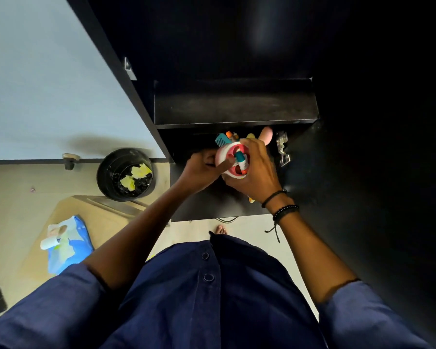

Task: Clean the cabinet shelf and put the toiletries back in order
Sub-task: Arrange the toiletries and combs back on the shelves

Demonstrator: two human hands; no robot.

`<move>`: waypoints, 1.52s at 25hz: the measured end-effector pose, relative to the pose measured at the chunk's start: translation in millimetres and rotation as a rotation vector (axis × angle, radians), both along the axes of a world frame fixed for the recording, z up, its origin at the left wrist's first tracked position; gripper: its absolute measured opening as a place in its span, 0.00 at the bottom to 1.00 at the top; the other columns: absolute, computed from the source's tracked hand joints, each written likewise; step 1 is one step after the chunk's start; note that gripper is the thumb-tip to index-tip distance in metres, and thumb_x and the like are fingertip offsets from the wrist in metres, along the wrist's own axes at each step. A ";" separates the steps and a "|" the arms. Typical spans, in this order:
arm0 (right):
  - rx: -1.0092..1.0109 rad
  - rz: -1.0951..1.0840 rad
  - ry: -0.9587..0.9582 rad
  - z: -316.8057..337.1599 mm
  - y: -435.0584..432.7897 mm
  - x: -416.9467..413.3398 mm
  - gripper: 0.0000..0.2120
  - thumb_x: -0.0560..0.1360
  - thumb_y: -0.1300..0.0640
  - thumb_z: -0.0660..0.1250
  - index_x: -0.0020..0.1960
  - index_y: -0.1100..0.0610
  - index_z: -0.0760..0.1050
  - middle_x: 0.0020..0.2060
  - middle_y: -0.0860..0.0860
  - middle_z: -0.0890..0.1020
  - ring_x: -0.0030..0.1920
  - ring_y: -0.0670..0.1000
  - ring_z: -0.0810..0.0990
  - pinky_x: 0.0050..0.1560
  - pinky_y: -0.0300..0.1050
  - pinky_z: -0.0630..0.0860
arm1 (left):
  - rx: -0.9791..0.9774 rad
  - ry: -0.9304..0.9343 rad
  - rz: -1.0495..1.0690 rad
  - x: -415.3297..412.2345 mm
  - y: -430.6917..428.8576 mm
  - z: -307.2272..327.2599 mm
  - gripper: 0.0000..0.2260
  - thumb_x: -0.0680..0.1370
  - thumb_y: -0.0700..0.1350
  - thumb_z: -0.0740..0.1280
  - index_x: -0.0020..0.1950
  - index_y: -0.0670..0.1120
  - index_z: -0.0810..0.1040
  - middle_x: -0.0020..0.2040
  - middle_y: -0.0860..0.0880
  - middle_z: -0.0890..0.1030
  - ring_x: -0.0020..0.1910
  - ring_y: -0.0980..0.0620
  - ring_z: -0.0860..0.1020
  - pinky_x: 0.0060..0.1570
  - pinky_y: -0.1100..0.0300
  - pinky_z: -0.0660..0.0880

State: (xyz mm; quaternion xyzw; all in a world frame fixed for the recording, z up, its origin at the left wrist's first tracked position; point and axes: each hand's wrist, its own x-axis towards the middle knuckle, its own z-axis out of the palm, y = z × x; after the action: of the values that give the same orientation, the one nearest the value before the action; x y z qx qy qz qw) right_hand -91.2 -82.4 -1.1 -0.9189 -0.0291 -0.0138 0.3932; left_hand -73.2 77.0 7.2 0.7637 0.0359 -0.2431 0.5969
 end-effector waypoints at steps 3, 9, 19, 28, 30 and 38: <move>0.030 0.071 0.050 17.9 10.9 -5.1 0.46 0.62 0.46 0.78 0.72 0.56 0.60 0.67 0.54 0.68 0.64 0.48 0.71 0.64 0.42 0.73 | -0.109 0.000 0.132 -13.6 21.8 26.0 0.17 0.74 0.50 0.71 0.59 0.42 0.79 0.52 0.45 0.84 0.49 0.50 0.84 0.46 0.55 0.82; 0.099 0.140 -0.104 58.5 36.8 -8.9 0.36 0.62 0.47 0.79 0.65 0.56 0.69 0.60 0.50 0.76 0.61 0.46 0.74 0.62 0.35 0.72 | -0.205 -0.045 0.223 -29.3 51.1 70.2 0.13 0.77 0.50 0.67 0.57 0.45 0.80 0.48 0.50 0.85 0.47 0.53 0.84 0.41 0.62 0.80; 0.146 0.036 -0.221 104.5 72.2 51.5 0.39 0.59 0.45 0.79 0.64 0.58 0.70 0.59 0.53 0.76 0.60 0.47 0.74 0.58 0.30 0.72 | -0.169 -0.095 0.477 -27.0 76.9 82.4 0.11 0.78 0.54 0.63 0.48 0.49 0.80 0.48 0.45 0.83 0.47 0.50 0.81 0.50 0.56 0.80; 0.039 0.018 -0.044 84.8 113.3 112.6 0.42 0.56 0.40 0.78 0.65 0.53 0.70 0.60 0.52 0.78 0.62 0.53 0.76 0.59 0.49 0.77 | -0.107 -0.144 0.503 -14.5 86.8 76.9 0.14 0.80 0.51 0.62 0.56 0.44 0.79 0.49 0.48 0.82 0.51 0.50 0.81 0.48 0.62 0.80; 0.039 0.017 -0.033 81.8 113.1 112.2 0.43 0.56 0.39 0.78 0.66 0.53 0.70 0.60 0.52 0.78 0.62 0.53 0.76 0.59 0.50 0.77 | -0.115 -0.144 0.493 -12.9 86.7 74.9 0.13 0.80 0.50 0.62 0.57 0.44 0.79 0.49 0.48 0.82 0.51 0.50 0.81 0.49 0.61 0.79; 0.027 0.018 0.011 84.5 111.1 105.8 0.44 0.60 0.44 0.79 0.69 0.55 0.65 0.65 0.55 0.72 0.67 0.55 0.70 0.64 0.47 0.72 | -0.092 -0.117 0.443 -15.6 88.0 64.8 0.11 0.80 0.50 0.63 0.57 0.46 0.78 0.51 0.49 0.81 0.52 0.50 0.80 0.50 0.62 0.78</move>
State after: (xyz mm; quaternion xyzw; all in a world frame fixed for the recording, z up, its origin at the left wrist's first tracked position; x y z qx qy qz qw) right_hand 14.6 28.7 83.5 -0.9133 -0.0349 -0.0058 0.4058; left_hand -88.8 165.0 72.0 0.7221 0.1566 -0.0628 0.6709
